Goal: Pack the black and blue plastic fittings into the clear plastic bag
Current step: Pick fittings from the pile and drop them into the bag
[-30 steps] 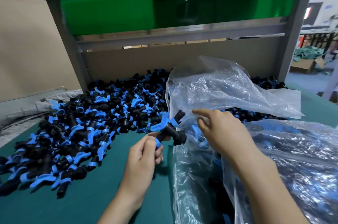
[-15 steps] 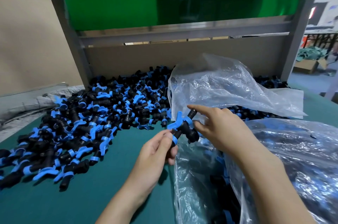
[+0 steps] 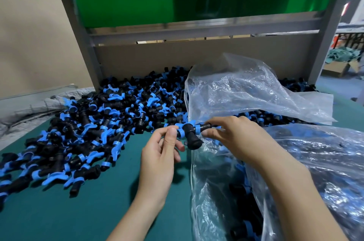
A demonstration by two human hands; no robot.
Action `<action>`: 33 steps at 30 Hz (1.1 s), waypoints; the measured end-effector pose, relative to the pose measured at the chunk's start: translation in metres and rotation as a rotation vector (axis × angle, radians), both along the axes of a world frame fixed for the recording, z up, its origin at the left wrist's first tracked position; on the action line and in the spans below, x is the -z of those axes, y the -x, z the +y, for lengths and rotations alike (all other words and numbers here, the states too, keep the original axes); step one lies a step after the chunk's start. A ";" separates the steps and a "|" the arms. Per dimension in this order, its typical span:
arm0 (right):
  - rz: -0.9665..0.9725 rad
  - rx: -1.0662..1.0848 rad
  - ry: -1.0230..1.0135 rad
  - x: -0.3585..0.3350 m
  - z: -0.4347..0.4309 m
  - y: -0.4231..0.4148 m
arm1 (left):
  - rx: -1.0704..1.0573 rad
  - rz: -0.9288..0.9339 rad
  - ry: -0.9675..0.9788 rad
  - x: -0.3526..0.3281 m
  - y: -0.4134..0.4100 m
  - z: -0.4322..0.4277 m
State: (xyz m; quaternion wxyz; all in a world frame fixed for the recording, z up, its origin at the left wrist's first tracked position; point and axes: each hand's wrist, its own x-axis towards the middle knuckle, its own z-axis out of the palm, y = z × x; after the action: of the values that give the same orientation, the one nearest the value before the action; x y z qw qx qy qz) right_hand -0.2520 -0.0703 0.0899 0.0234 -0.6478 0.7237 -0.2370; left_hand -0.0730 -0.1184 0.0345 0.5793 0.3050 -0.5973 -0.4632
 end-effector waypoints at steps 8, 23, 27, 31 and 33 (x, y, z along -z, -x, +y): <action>0.042 -0.003 -0.046 -0.006 0.004 -0.005 | -0.081 -0.051 -0.017 0.000 -0.001 0.001; -0.093 0.042 -0.007 -0.014 0.009 -0.007 | -0.123 0.091 -0.063 0.000 -0.002 -0.003; -0.169 0.119 0.172 -0.021 0.013 -0.006 | -0.076 0.083 -0.102 -0.002 -0.003 0.001; -0.224 0.121 0.267 -0.031 0.017 -0.007 | 0.151 0.022 -0.125 -0.004 0.014 0.023; -0.198 0.122 0.290 -0.035 0.018 -0.008 | 0.243 -0.009 -0.128 -0.009 0.029 0.035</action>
State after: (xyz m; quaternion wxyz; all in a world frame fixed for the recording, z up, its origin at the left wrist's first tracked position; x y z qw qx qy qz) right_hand -0.2439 -0.0523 0.1247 -0.0135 -0.5726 0.7142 -0.4024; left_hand -0.1020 -0.0830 0.0433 0.4956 0.2685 -0.6017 -0.5658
